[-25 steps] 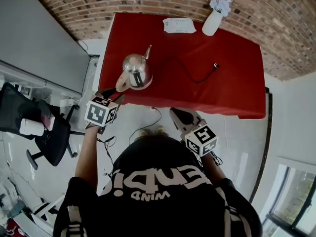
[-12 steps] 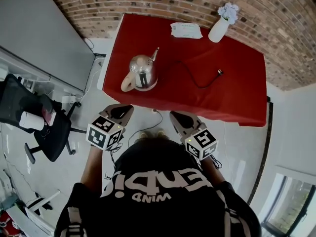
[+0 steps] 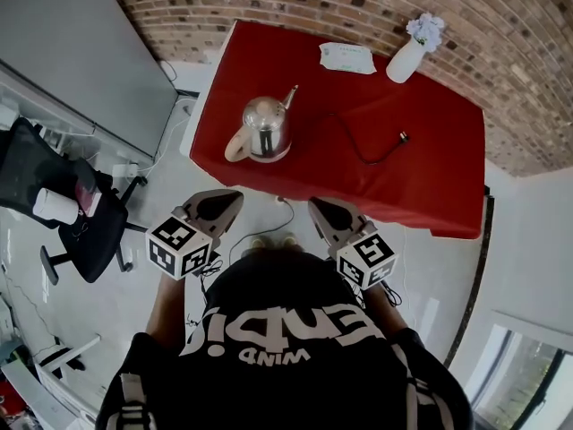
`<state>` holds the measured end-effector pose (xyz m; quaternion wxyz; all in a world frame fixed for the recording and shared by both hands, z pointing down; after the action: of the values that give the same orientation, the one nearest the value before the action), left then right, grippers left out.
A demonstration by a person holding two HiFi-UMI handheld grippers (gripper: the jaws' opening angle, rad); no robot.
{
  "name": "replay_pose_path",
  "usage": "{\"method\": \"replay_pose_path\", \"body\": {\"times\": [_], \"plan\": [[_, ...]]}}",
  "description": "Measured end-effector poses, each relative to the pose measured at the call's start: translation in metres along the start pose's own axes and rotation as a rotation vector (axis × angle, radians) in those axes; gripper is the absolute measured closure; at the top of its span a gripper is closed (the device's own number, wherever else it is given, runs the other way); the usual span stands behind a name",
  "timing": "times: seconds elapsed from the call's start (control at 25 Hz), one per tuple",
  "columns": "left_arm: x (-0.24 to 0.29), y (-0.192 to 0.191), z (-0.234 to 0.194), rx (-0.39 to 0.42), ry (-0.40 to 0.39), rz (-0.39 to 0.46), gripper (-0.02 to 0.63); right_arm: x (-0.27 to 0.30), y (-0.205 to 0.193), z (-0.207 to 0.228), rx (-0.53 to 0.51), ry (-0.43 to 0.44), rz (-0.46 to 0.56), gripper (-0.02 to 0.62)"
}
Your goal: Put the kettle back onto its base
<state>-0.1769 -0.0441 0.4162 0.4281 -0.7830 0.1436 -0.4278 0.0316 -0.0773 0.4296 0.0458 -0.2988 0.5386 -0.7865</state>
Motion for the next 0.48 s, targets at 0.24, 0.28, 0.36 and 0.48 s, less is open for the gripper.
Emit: {"method": "replay_pose_path", "body": {"times": [0.24, 0.28, 0.36, 0.48], "plan": [[-0.006, 0.004, -0.002, 0.011, 0.051, 0.077, 0.598, -0.002, 0.01, 0.002, -0.025, -0.07, 0.064, 0.572], [-0.006, 0.005, -0.002, 0.014, 0.059, 0.088, 0.598, -0.003, 0.012, 0.003, -0.033, -0.082, 0.072, 0.572], [-0.007, 0.008, -0.002, 0.022, 0.067, 0.109, 0.598, -0.004, 0.016, 0.002, -0.044, -0.1, 0.088, 0.574], [-0.006, 0.01, 0.001, 0.037, 0.059, 0.112, 0.598, -0.006, 0.022, 0.001, -0.053, -0.113, 0.108, 0.572]]}}
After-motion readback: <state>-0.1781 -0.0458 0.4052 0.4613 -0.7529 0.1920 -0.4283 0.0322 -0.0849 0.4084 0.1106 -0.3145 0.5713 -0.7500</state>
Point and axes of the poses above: the fingertips, and each gripper's own axes: x forward along the fingers, z to its right, y out of its top, the point moved 6 cm from there along -x, backward along the fingers, and after that the axes turned 6 degrees about -z, right-handed, at the moved point
